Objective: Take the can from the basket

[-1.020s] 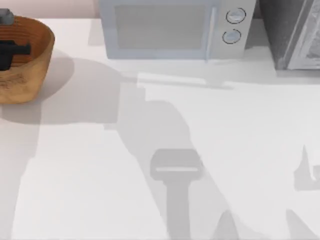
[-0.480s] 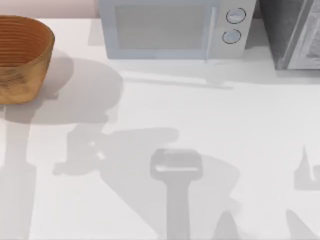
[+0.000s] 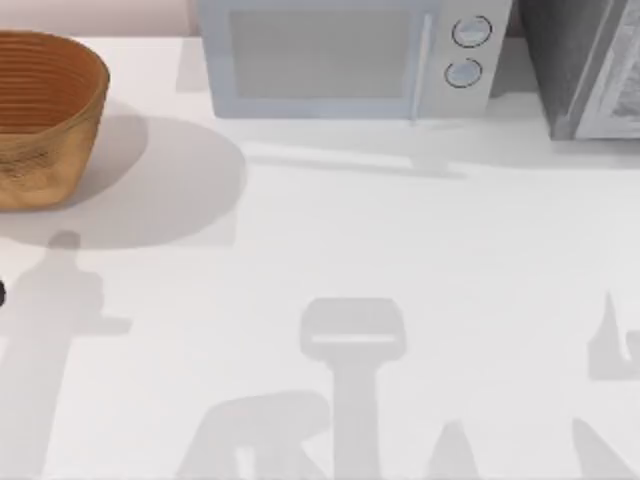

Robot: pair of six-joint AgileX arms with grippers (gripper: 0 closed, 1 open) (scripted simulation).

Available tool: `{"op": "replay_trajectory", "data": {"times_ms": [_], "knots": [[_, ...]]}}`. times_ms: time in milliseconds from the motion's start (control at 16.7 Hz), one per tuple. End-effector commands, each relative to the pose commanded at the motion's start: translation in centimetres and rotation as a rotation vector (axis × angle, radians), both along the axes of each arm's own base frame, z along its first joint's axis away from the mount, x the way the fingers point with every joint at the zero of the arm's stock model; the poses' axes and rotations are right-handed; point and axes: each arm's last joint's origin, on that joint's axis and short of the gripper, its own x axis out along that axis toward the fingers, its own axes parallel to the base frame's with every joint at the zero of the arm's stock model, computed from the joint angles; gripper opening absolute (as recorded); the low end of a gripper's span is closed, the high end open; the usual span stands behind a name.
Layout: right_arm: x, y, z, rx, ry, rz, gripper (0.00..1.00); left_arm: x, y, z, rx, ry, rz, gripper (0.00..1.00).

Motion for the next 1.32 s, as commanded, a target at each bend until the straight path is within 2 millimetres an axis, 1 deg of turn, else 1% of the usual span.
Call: {"op": "replay_trajectory", "data": {"times_ms": [120,240,360,480,960,1080,1320], "knots": [[0.0,0.0,0.0,0.0,0.0,0.0,1.0,-1.4,-0.2,-2.9,0.015,-0.122,-0.013,0.0],[0.0,0.0,0.0,0.0,0.0,0.0,1.0,-2.1,-0.3,-5.3,0.003,-0.208,-0.007,0.0],[0.0,0.0,0.0,0.0,0.0,0.0,1.0,-2.3,-0.3,-7.0,-0.033,-0.269,0.007,0.0],[0.0,0.0,0.0,0.0,0.0,0.0,1.0,-2.4,-0.3,-8.0,-0.07,-0.301,0.017,0.0],[0.0,0.0,0.0,0.0,0.0,0.0,1.0,-2.4,-0.3,-8.3,-0.077,-0.301,0.019,0.0],[0.0,0.0,0.0,0.0,0.0,0.0,1.0,-2.2,-0.5,-7.6,-0.073,-0.306,-0.016,0.0],[0.0,0.0,0.0,0.0,0.0,0.0,1.0,-1.1,-1.3,-5.0,-0.062,-0.31,-0.162,0.0]]}}
